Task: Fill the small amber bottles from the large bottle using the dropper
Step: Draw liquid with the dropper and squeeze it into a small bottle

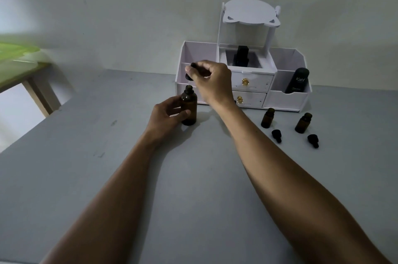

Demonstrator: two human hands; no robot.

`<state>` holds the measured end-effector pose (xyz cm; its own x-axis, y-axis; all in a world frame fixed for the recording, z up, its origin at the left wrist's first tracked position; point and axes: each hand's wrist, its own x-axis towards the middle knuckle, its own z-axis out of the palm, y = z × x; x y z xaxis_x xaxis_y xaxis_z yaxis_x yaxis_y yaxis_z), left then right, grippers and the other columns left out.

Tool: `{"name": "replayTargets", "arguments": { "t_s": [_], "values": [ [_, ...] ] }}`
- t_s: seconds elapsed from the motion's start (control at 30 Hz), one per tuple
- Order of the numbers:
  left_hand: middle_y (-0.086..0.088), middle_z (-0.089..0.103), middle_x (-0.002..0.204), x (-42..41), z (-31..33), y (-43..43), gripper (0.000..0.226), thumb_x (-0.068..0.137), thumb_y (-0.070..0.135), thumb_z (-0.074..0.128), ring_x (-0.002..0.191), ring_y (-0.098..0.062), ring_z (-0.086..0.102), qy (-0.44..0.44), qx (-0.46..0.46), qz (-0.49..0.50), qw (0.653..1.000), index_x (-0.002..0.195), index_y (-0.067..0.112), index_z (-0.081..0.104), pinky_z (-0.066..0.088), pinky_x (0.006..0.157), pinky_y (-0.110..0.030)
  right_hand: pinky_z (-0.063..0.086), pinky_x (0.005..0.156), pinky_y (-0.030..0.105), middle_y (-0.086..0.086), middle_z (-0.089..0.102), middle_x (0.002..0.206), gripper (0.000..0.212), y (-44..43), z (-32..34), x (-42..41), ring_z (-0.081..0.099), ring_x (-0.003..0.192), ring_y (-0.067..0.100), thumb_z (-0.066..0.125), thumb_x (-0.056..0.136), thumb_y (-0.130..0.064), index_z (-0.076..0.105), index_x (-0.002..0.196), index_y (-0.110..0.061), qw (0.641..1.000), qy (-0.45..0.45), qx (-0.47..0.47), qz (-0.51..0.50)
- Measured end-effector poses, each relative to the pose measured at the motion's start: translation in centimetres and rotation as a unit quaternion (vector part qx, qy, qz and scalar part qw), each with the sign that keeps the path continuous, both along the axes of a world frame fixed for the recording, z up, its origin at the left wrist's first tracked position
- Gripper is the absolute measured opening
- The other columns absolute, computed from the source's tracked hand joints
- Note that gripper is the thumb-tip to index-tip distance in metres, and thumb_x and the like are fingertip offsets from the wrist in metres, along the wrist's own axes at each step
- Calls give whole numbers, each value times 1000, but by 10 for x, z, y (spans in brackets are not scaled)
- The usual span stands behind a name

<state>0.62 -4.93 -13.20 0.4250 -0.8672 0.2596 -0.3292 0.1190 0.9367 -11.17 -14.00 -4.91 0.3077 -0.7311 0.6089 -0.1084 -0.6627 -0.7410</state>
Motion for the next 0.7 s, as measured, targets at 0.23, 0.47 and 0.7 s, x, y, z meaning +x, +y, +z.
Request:
{"name": "replayTargets", "arguments": {
  "t_s": [0.23, 0.47, 0.7],
  "values": [
    [4, 68, 118, -26, 15, 8, 58, 80, 31, 78, 111, -8, 65, -34, -108, 166, 979, 134, 31, 56, 56, 86, -30, 61, 81, 36, 3, 77, 88, 18, -2, 50, -13, 73, 81, 13, 74, 88, -23, 77, 96, -7, 997, -65, -35, 15],
    [5, 71, 84, -92, 39, 8, 26, 87, 11, 73, 73, -11, 68, -83, -197, 121, 969, 112, 18, 68, 57, 69, -25, 61, 78, 29, 6, 76, 84, 11, -12, 82, -84, 75, 77, 13, 73, 89, -10, 76, 97, -3, 984, -172, -19, 31],
    [5, 73, 98, -153, 34, -18, 31, 87, 16, 76, 87, -7, 70, -53, -88, -45, 994, 116, 22, 68, 56, 78, -18, 61, 77, 31, -8, 76, 71, 2, -45, 70, -169, 74, 75, 13, 76, 87, -16, 77, 87, -16, 989, -140, 32, -40]
  ]
}}
